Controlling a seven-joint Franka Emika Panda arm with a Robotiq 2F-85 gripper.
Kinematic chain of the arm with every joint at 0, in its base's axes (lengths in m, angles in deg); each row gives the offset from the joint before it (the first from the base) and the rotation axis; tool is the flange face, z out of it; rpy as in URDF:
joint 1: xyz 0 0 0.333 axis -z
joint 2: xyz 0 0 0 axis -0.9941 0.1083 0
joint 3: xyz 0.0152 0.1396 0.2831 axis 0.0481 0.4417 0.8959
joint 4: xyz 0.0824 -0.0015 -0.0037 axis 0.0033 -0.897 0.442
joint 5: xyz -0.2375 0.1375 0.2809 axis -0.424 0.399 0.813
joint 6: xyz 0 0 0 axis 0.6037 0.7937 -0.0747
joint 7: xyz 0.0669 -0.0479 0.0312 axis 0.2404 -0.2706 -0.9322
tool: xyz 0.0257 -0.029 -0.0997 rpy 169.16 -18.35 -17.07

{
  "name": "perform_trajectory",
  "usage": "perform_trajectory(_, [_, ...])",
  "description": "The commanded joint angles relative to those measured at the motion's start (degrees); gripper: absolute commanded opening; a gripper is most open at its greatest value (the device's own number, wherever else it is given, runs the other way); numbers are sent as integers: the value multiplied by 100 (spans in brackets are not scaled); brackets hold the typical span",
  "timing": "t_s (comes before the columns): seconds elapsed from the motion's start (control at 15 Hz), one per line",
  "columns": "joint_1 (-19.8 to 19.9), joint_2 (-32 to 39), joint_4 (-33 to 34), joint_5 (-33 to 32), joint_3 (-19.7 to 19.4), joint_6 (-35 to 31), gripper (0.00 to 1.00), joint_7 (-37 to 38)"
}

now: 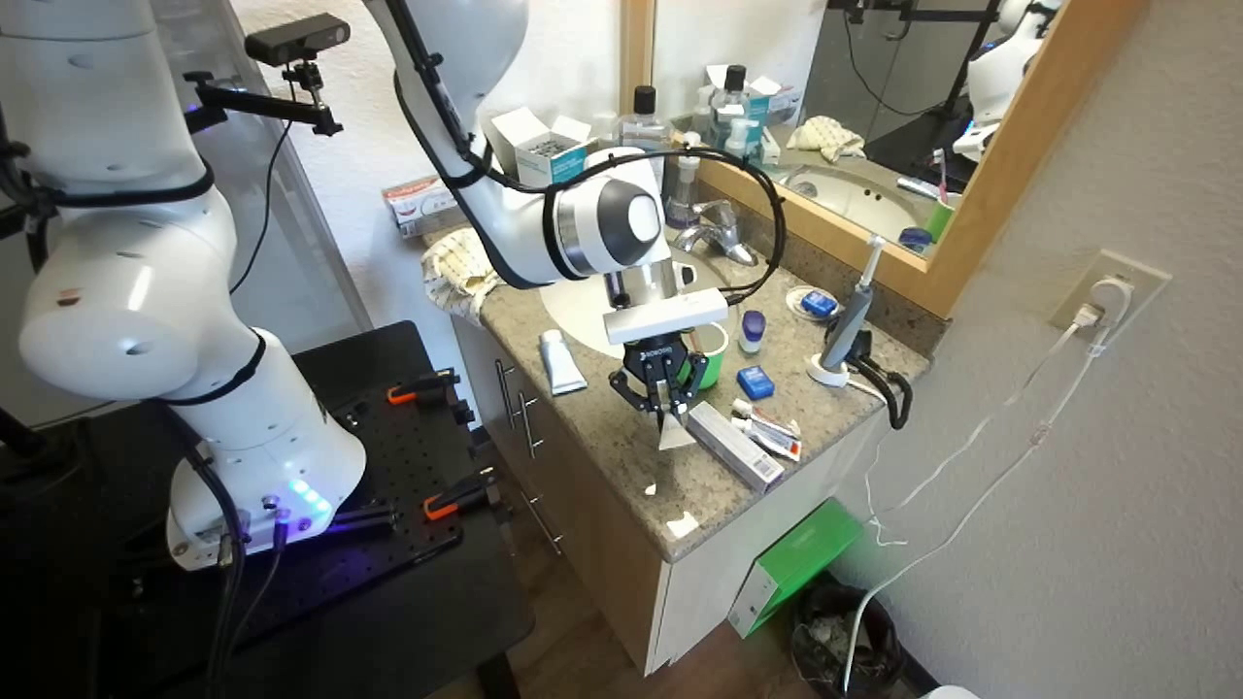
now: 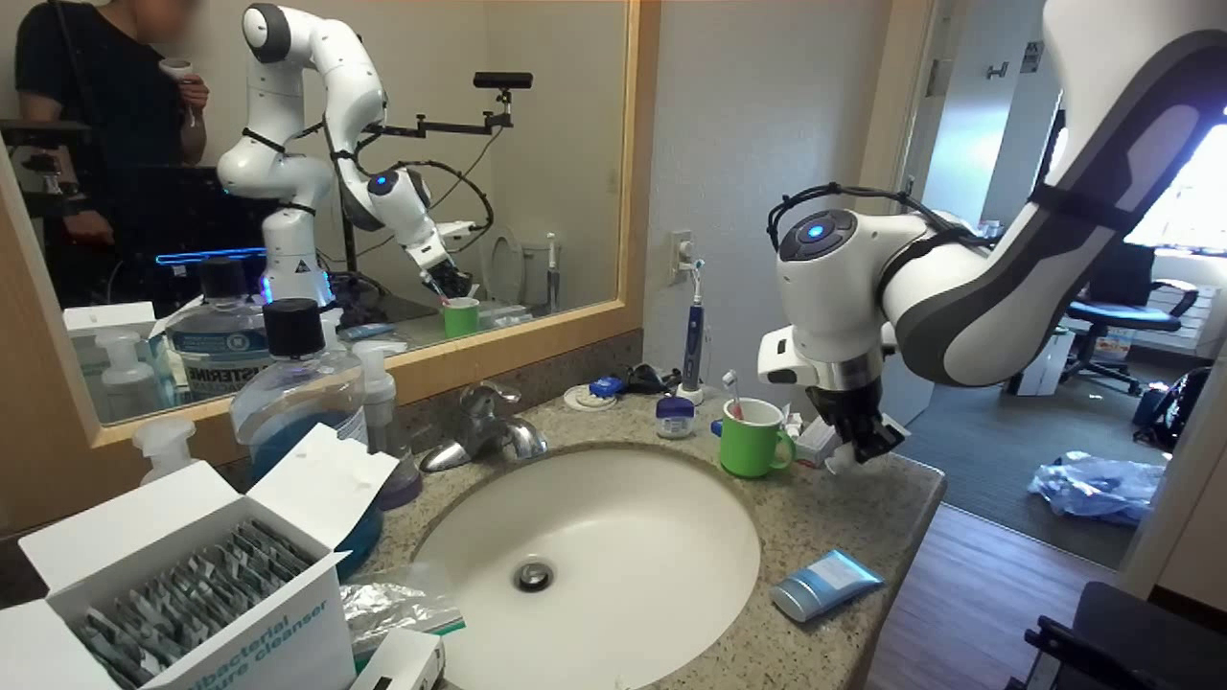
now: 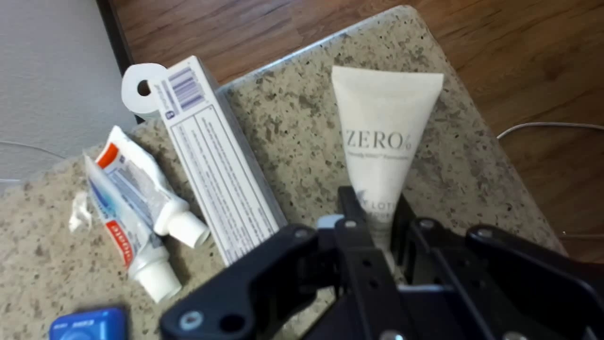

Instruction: Put the white tube upright

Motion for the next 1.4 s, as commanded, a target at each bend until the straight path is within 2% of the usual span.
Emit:
perform_trajectory(0.0, [-243, -488, -335, -530, 54, 444, 7, 598])
perform_trajectory(0.27, [-482, -591, -408, -703, 238, 1088, 7, 825])
perform_trajectory(0.87, [-1009, -60, -16, -645, 765, 2624, 8, 942])
perform_trajectory(1.33, [-1073, 676, 523, -612, 880, 3089, 8, 868])
